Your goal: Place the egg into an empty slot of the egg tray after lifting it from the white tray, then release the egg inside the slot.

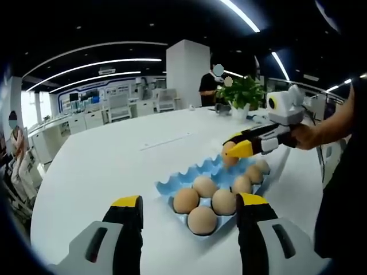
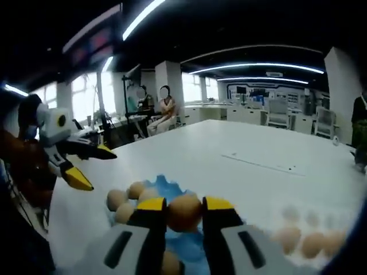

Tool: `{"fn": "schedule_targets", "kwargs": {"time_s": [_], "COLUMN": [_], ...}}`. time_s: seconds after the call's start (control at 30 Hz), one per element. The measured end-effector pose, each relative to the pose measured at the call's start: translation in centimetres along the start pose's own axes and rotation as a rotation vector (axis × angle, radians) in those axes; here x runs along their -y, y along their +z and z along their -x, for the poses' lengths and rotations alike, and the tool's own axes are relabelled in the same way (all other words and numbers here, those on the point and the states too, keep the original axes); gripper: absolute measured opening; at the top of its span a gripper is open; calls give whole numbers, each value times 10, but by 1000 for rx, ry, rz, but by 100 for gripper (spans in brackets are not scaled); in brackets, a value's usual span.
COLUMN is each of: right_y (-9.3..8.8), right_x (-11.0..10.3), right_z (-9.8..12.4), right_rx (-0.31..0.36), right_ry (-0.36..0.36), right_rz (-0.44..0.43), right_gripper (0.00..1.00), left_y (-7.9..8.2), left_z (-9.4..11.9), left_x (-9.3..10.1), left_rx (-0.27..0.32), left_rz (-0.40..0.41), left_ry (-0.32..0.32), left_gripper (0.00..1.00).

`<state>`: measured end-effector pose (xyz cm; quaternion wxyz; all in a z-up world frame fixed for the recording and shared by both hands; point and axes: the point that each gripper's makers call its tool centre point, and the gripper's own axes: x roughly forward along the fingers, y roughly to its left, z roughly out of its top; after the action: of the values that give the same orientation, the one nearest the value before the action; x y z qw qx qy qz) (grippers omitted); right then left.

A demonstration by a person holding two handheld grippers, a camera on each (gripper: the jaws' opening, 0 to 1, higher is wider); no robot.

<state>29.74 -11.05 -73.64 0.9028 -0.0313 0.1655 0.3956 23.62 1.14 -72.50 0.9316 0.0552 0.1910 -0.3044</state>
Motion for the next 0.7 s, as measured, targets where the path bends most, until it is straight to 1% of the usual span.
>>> {"fn": "schedule_targets", "kwargs": {"time_s": [0.17, 0.27, 0.5, 0.7], "right_y": [-8, -10, -18, -25], "right_x": [-8, -11, -19, -21], "right_z": [-9, -14, -24, -24], "right_rx": [-31, -41, -66, -83], "right_ry": [28, 38, 58, 61], "right_rz": [15, -5, -9, -15], "right_gripper": [24, 24, 24, 24], "left_y": [-2, -2, -2, -3], "left_z": [0, 0, 0, 1], "left_x": [0, 0, 1, 0], "left_rx": [-5, -4, -2, -3], "left_rz": [1, 2, 12, 13], "left_ry": [0, -2, -3, 1], "left_gripper": [66, 66, 66, 65]}}
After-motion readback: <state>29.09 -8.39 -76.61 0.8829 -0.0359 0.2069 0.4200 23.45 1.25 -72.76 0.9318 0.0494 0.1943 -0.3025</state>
